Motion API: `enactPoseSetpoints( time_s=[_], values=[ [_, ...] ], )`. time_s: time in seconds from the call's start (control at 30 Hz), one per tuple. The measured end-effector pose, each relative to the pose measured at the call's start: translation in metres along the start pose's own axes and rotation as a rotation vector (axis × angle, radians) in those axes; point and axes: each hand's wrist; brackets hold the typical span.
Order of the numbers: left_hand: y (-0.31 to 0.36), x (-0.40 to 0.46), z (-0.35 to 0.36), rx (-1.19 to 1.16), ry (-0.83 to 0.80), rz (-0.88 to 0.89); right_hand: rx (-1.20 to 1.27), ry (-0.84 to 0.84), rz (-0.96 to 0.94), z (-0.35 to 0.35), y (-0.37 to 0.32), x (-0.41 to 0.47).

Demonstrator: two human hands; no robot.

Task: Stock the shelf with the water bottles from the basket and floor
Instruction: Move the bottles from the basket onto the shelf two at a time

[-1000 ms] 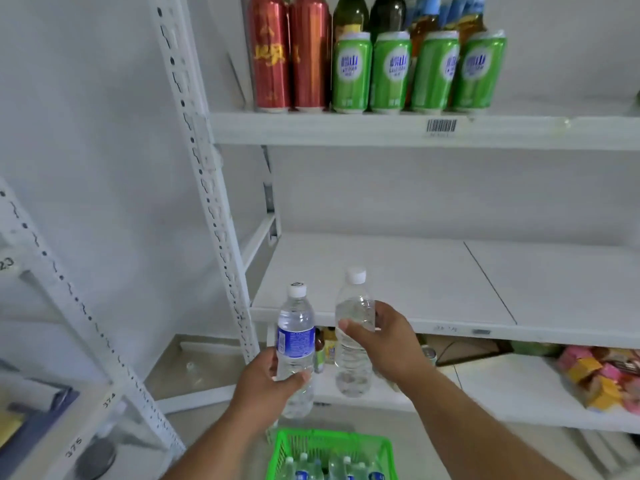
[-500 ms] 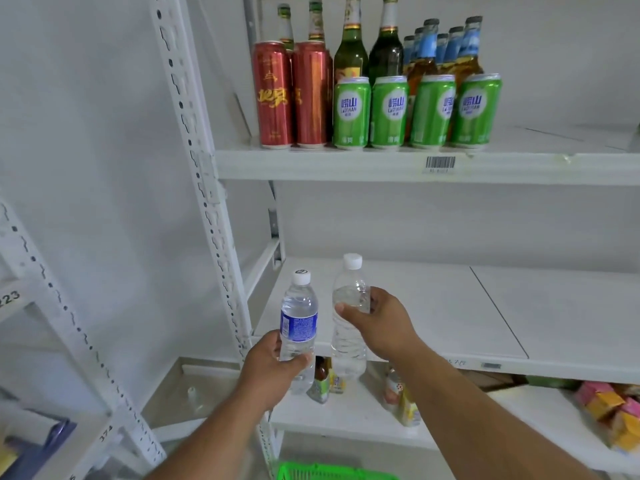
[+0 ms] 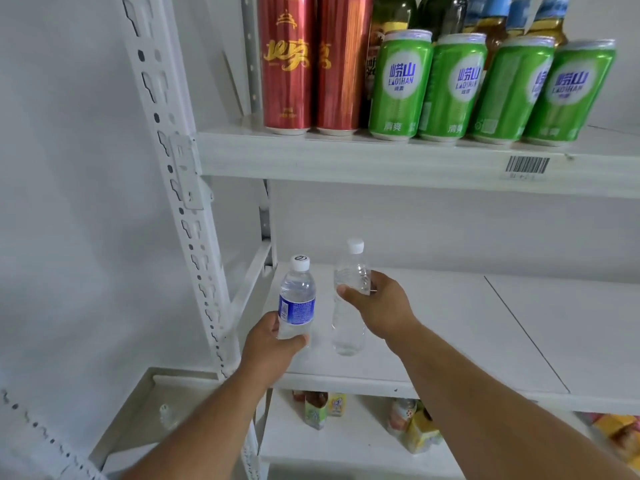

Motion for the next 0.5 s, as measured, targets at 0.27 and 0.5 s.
enactPoseSetpoints(
  time_s=[0.27, 0.5],
  values=[
    [-0.003, 0.064, 0.017, 0.031, -0.005, 0.007, -0.025, 0.007, 0.067, 0.014, 0.015, 0.061],
    [-0.009, 0.120, 0.039, 0.015, 0.051, -0.024, -0.118, -0.038, 0.074, 0.020, 0.034, 0.129]
  ],
)
Point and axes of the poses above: each hand's wrist, its own x-axis towards the middle knuckle, its own z-axis out of the palm, y = z × x, and after that the axes turned 6 degrees about x, right-handed
